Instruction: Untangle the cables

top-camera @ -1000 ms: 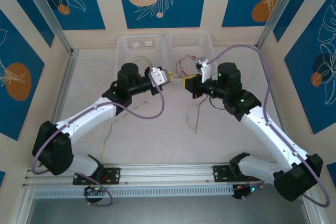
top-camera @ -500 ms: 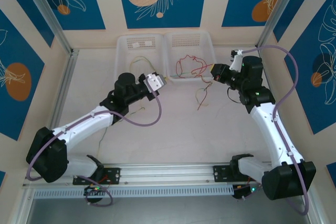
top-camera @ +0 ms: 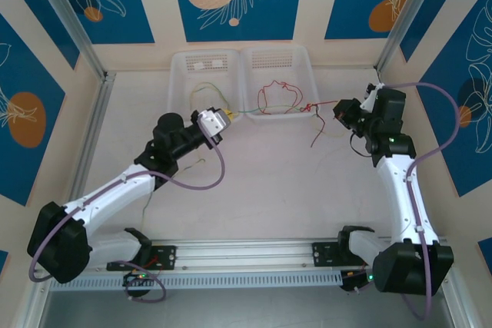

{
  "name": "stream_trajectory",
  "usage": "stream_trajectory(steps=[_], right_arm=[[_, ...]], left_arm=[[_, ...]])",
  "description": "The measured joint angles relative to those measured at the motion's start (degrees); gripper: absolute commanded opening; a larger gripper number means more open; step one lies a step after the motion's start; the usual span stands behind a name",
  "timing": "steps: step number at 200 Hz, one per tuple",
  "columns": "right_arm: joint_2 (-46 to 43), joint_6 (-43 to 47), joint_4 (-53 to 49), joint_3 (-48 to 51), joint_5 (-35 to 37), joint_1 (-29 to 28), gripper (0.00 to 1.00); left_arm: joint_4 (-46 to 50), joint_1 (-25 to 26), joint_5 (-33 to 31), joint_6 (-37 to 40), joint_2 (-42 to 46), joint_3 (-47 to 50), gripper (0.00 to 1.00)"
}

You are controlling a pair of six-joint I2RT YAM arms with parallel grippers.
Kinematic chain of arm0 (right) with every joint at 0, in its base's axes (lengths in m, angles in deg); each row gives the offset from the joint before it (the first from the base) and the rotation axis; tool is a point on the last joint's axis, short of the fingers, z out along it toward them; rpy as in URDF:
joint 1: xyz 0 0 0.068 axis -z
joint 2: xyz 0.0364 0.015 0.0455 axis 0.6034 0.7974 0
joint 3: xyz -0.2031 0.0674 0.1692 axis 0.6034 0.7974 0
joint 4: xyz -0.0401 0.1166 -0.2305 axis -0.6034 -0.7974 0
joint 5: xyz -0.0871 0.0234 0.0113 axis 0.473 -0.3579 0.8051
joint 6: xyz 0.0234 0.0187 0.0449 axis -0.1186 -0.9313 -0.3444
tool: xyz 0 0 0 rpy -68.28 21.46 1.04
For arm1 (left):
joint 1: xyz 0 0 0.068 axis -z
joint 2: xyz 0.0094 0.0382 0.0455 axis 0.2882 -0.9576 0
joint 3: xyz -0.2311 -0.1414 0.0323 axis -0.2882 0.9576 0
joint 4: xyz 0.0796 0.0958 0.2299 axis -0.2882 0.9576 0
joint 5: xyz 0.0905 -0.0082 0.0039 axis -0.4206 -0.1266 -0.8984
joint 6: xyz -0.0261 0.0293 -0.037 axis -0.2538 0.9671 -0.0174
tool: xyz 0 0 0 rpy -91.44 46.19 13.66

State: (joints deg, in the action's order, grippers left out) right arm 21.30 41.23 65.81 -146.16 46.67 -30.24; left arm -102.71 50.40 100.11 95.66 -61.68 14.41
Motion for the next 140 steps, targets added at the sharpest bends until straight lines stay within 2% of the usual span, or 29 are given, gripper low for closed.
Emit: stream_trajectory(steps=[27, 58, 92, 113, 132, 140], right_arm=[[-0.5, -1.3, -2.5, 0.1, -0.2, 2.2, 0.0], [-1.2, -2.6, -4.7, 1.4, -4.2, 5.2, 0.0], [-2.2, -2.9, -3.8, 2.5, -7.6, 5.9, 0.0], [-3.0, -2.3, 0.5, 3.3, -8.6, 3.3, 0.0], [-2.9, 0.1, 5.7, 3.3, -8.0, -3.0, 0.0], [-2.8, 1.7, 7.3, 3.3, -7.9, -6.7, 0.04]], left_arm=[[-1.5, -1.6, 0.3, -1.9, 0.2, 1.8, 0.0], [-3.0, -3.5, 2.1, -4.4, 0.7, 3.6, 0.0], [-3.3, -4.7, 2.7, -5.9, 1.0, 4.3, 0.0], [-3.2, -6.1, 2.8, -7.4, 1.0, 4.0, 0.0], [-3.2, -7.7, 2.3, -9.6, 0.6, 2.8, 0.0], [-3.2, -8.0, 2.0, -10.6, 0.0, 1.9, 0.0]])
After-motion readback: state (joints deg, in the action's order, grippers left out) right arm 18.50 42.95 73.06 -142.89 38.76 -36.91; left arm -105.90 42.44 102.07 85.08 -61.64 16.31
